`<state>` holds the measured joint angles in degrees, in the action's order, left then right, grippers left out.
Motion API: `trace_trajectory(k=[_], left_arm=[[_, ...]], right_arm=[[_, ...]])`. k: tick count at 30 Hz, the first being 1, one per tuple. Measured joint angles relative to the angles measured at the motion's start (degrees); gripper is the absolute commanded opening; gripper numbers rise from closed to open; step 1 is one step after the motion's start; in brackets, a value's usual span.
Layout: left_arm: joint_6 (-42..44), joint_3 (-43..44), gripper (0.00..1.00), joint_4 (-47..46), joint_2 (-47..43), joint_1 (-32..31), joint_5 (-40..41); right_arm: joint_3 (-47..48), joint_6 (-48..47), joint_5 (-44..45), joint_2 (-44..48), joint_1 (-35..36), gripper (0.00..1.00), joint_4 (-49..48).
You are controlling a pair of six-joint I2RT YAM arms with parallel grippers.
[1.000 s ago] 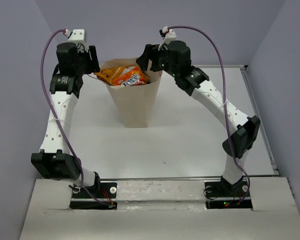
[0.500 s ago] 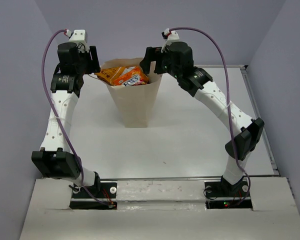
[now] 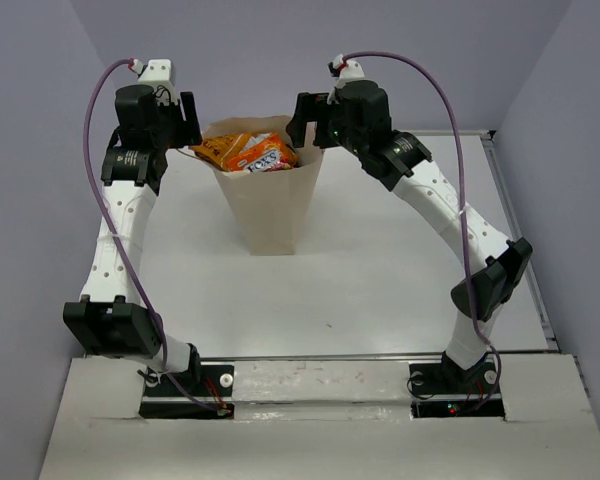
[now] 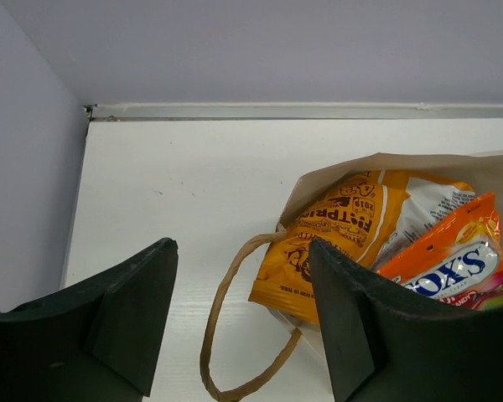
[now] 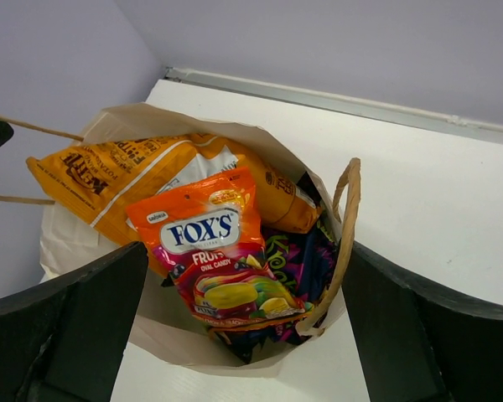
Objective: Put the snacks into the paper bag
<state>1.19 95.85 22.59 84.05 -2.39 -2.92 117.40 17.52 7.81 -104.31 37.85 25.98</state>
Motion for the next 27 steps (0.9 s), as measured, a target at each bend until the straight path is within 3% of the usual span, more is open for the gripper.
trace_trajectory(k=[6,8,19,24,27], left_arm=[[0.1,1.7,0.89,1.3,0.4,0.6,0.2],[0.0,5.3,0.99,2.2,1.2,1.6,0.2],[0.1,12.0,0.99,4.0,0.7,5.5,-0.9],[0.5,9.4,0.99,3.8,-0.5,16.0,0.3],[2.0,0.0,0.99,2.4,-4.7,23.0,3.8]], right_arm=[[-0.2,-0.4,2.8,1.5,-0.6,1.00,2.2],[-0.3,-0.9,3.8,2.9,-0.9,1.00,2.8],[-3.9,-3.0,8.0,14.7,-1.3,1.00,3.2],[-14.3,-2.9,14.6,21.7,-7.5,1.00,3.8],[-26.9,-0.3,16.4,26.6,-18.5,1.00,3.6]])
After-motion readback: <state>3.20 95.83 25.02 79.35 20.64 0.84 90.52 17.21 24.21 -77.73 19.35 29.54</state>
